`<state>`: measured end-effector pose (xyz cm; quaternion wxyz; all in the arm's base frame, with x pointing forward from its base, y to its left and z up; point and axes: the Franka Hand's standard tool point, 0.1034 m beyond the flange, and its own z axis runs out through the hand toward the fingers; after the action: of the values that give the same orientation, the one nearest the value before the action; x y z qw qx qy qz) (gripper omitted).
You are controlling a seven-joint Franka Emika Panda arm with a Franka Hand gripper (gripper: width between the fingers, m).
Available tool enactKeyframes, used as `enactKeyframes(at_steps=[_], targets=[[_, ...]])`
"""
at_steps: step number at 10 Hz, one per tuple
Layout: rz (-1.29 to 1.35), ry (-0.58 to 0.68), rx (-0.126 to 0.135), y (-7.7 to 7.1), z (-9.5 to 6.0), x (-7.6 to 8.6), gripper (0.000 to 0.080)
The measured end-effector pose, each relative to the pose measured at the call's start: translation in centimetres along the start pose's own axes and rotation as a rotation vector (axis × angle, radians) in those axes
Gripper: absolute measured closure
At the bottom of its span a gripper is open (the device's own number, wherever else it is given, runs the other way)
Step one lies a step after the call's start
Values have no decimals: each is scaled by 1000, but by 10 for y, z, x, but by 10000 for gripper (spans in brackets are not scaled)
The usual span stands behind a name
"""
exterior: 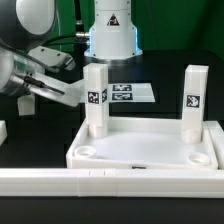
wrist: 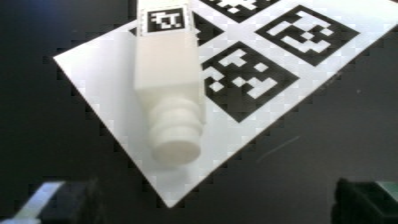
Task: Assemble desk
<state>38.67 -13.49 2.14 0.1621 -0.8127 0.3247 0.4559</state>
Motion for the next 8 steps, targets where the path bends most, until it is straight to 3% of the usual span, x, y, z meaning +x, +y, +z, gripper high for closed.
enactKeyframes(at_steps=[2, 6, 8], targets=[[1, -1, 0, 0, 1, 0, 151], [23, -18, 16, 12, 22, -16, 151], [32, -23, 14, 16, 34, -16, 151]])
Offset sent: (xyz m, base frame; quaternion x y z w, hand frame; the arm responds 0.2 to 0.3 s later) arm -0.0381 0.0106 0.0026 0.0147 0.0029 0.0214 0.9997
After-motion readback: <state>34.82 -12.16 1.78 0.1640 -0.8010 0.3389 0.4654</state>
